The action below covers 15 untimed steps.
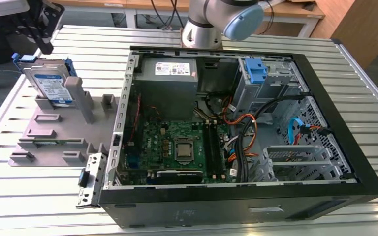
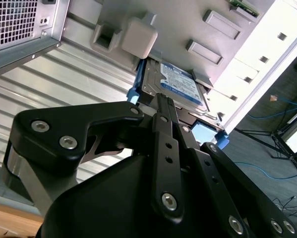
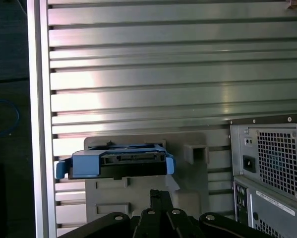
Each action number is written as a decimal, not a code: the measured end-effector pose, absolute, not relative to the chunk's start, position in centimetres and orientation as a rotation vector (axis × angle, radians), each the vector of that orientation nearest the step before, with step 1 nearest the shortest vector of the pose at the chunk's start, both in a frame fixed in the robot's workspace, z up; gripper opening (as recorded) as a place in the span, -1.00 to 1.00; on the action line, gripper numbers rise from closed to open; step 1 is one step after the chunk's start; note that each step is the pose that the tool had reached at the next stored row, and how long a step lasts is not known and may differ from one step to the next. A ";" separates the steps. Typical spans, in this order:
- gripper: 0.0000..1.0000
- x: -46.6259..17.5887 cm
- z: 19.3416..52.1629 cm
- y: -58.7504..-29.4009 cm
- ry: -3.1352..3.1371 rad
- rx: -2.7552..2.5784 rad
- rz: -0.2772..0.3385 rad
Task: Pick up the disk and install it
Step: 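Reach for the disk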
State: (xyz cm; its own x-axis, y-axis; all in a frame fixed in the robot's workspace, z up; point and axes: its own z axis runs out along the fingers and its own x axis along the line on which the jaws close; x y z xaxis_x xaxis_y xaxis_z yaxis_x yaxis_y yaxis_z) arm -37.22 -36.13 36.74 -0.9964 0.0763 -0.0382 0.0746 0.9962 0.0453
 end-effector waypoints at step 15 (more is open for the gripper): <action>-0.79 -37.5 36.7 -36.0 3.099 0.117 0.068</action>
